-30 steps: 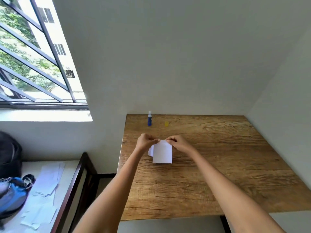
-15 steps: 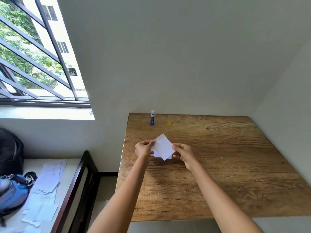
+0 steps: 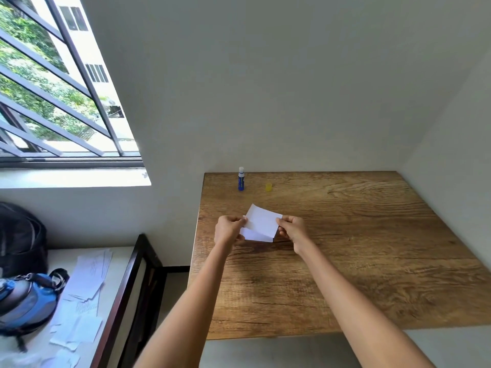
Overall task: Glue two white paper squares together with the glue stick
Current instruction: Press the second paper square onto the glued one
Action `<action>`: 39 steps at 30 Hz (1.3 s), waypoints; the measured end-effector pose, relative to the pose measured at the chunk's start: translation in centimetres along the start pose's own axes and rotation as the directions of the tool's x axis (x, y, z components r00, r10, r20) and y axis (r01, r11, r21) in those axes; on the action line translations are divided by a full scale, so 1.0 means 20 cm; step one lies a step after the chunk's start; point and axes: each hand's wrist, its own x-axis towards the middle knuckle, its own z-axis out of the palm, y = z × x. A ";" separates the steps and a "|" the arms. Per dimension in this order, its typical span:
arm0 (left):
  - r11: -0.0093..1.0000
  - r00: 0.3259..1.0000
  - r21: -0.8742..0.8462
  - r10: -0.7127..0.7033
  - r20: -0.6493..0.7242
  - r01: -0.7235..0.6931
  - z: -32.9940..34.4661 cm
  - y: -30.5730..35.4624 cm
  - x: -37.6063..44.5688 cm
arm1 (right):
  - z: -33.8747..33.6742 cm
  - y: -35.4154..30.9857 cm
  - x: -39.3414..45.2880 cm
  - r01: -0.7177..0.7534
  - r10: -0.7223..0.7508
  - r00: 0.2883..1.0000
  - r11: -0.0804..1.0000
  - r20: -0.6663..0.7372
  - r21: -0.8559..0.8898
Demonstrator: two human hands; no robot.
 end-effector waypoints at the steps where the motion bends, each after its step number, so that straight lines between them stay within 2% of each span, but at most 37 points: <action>1: 0.999 0.999 0.040 0.005 0.040 -0.007 -0.02 0.00 0.01 | 0.00 0.00 0.01 0.018 -0.018 1.000 1.000 -0.014 -0.024; 5: 0.995 0.991 0.099 -0.021 0.129 0.008 -0.08 0.03 0.05 | 0.01 0.00 0.03 0.054 -0.058 0.996 0.997 -0.066 -0.063; 8: 0.979 0.992 0.183 0.065 0.110 -0.085 -0.08 0.02 0.06 | 0.01 0.01 0.05 0.043 -0.048 0.996 0.996 -0.072 -0.074; 10: 0.929 0.985 0.329 0.149 0.081 -0.168 -0.08 0.01 0.06 | 0.01 0.03 0.06 0.004 -0.005 0.999 1.000 -0.052 -0.023; 12: 0.795 0.960 0.541 0.260 0.101 -0.272 -0.09 -0.02 0.07 | 0.00 0.04 0.07 -0.030 0.030 0.999 1.000 -0.026 0.006; 14: 0.621 0.923 0.690 0.326 0.205 -0.372 -0.11 -0.05 0.09 | -0.01 0.06 0.08 -0.039 0.039 0.999 0.999 -0.004 0.006; 16: 0.479 0.902 0.774 0.329 0.280 -0.415 -0.12 -0.08 0.12 | -0.03 0.06 0.10 -0.040 0.039 0.999 0.999 0.020 0.007; 18: 0.419 0.897 0.805 0.329 0.297 -0.420 -0.12 -0.11 0.14 | -0.05 0.06 0.11 -0.039 0.038 0.999 0.999 0.038 0.015; 25: 0.584 0.904 0.705 0.376 0.204 -0.402 -0.06 -0.20 0.12 | -0.06 0.04 0.15 0.024 -0.009 0.989 0.994 0.148 -0.103; 30: 0.587 0.897 0.697 0.396 0.197 -0.412 -0.07 -0.21 0.12 | -0.04 0.02 0.18 0.129 -0.072 0.979 0.944 0.192 -0.305; 33: 0.592 0.899 0.694 0.393 0.196 -0.410 -0.07 -0.21 0.12 | -0.03 -0.01 0.20 0.181 -0.111 0.973 0.913 0.203 -0.366; 39: 0.593 0.890 0.686 0.417 0.187 -0.422 -0.07 -0.23 0.12 | 0.02 -0.03 0.24 0.187 -0.093 0.973 0.852 0.209 -0.488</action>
